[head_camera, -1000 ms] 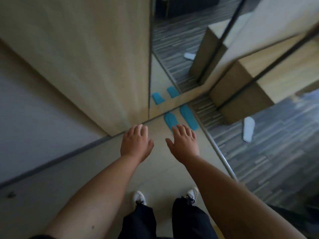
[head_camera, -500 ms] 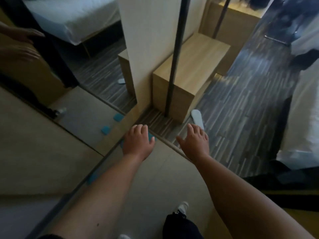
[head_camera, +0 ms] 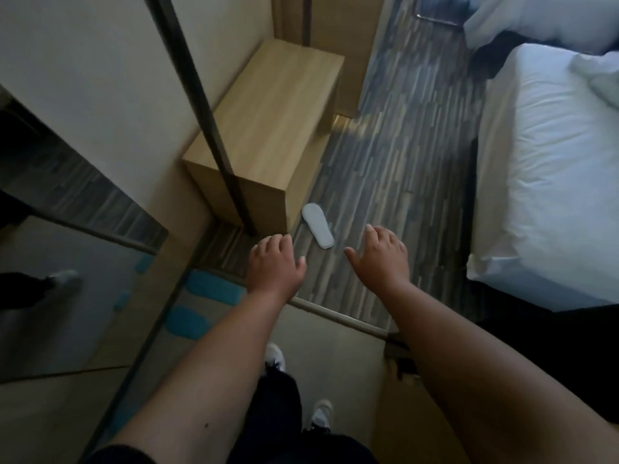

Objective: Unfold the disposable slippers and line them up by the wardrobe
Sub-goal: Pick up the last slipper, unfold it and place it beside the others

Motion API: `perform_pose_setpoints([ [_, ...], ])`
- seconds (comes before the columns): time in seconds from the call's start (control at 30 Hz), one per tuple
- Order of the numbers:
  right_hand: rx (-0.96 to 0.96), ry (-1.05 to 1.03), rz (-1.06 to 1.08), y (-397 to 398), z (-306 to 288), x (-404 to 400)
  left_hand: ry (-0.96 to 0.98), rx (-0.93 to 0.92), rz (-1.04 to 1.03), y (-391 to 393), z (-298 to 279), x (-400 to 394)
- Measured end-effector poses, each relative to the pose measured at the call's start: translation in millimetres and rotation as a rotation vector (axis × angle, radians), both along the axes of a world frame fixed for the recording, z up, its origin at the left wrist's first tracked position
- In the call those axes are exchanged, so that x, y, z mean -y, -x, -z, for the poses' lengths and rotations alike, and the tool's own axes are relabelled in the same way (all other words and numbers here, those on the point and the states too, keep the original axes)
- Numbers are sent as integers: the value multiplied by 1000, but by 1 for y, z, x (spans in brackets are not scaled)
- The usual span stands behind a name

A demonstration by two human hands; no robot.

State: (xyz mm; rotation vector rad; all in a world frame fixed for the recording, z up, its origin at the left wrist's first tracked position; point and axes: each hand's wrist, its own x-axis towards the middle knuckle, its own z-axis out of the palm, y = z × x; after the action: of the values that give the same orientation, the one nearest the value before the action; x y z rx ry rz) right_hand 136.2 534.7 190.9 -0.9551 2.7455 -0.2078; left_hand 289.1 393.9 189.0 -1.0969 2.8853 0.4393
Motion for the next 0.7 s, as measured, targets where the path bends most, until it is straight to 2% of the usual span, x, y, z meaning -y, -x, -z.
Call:
perform_pose_setpoints([
  [0.4, 60, -119, 78, 145, 78, 87, -63, 84, 175, 175, 91, 108],
  [0.57, 120, -156, 45, 203, 148, 127, -124, 139, 181, 242, 155, 135],
  [0.7, 173, -173, -3, 251, 234, 158, -151, 180, 106, 274, 243, 151],
])
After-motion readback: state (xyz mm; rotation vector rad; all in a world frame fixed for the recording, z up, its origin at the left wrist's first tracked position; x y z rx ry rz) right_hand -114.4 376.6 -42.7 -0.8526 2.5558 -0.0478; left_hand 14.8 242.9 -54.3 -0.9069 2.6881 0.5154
